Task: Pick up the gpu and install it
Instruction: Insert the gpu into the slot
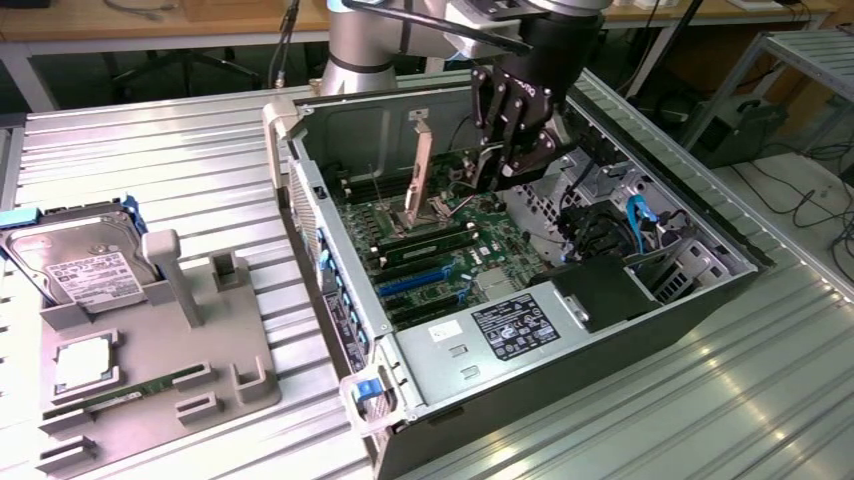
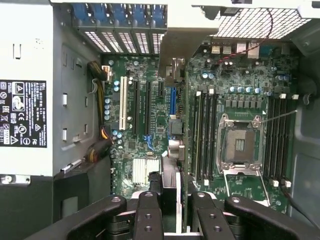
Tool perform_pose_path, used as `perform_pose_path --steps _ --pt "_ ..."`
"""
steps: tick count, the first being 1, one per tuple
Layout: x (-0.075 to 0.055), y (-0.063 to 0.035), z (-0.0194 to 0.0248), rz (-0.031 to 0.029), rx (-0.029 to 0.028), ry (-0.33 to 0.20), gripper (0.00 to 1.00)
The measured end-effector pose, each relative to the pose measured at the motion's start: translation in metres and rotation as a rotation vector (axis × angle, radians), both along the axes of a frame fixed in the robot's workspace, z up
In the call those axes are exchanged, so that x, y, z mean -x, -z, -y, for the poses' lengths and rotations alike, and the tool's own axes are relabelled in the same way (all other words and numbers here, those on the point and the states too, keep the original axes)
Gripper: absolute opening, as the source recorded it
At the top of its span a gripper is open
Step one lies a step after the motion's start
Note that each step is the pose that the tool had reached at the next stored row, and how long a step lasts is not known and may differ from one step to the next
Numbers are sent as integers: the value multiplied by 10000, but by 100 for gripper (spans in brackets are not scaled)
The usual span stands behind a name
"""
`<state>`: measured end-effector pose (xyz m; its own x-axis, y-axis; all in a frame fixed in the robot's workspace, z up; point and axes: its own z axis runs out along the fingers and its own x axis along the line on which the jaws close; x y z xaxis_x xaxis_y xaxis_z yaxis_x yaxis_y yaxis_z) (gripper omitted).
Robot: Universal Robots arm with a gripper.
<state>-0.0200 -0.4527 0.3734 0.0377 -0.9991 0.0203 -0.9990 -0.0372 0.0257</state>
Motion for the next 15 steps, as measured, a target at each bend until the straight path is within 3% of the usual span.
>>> perform_pose_path --steps 5,10,15 --pt "-8 95 -31 -5 -1 69 28" --pt "-7 187 -41 -11 2 521 28" --pt "117 277 -76 -11 6 579 28"
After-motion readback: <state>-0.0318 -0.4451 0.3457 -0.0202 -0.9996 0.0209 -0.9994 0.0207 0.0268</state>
